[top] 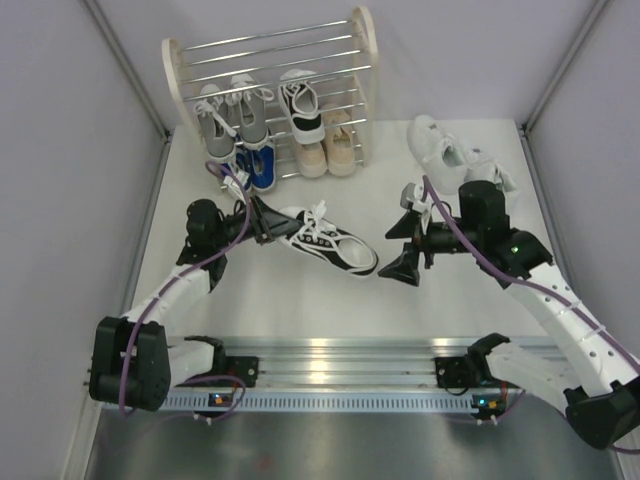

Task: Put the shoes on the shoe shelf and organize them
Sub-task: Pick up the shoe at the center of the board.

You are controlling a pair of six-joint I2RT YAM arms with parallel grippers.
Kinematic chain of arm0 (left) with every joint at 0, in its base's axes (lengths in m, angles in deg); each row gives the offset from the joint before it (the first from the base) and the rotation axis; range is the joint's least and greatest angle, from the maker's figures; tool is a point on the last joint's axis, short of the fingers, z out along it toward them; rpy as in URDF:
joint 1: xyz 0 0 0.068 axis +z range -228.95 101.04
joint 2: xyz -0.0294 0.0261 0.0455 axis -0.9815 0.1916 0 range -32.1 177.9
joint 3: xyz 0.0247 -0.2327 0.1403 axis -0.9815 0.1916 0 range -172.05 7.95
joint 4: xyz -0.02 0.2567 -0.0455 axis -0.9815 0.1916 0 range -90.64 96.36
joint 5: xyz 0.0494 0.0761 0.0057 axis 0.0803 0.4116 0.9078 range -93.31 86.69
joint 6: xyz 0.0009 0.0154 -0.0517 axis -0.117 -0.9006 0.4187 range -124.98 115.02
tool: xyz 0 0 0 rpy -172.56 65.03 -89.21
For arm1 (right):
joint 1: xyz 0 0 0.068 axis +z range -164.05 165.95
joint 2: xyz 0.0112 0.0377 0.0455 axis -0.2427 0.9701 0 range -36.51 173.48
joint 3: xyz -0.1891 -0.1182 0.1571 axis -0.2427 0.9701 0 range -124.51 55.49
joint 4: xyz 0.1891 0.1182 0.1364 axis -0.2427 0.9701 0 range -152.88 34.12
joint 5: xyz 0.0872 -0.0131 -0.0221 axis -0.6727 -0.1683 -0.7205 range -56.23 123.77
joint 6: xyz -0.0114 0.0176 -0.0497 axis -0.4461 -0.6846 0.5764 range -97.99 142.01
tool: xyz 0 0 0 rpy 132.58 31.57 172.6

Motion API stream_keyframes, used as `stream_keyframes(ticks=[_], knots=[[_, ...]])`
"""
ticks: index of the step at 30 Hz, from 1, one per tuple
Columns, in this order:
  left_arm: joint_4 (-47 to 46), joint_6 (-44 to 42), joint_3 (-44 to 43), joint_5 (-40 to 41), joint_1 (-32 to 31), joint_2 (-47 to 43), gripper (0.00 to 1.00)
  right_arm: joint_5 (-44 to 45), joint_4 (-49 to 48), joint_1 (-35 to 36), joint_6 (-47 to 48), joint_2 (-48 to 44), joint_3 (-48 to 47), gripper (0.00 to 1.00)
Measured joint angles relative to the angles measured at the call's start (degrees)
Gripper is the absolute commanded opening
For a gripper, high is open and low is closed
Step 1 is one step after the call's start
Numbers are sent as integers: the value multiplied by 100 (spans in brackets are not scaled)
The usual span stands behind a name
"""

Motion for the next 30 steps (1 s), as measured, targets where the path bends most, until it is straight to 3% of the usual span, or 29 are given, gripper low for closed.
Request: stream_keyframes(ticks=[6,17,21,30], knots=[[2,103,-9,33,0,0,0,157,-85,173,-70,192,-129,89],[4,125,-76,39,-2,2,0,387,-170,463,-752,734,-914,81],[4,122,-90,66,-2,9,0,802,-157,765,-774,831,-914,64],[17,125,-313,57,-39,142,0,1875,-114,1185,-656,1233,-1134,48]])
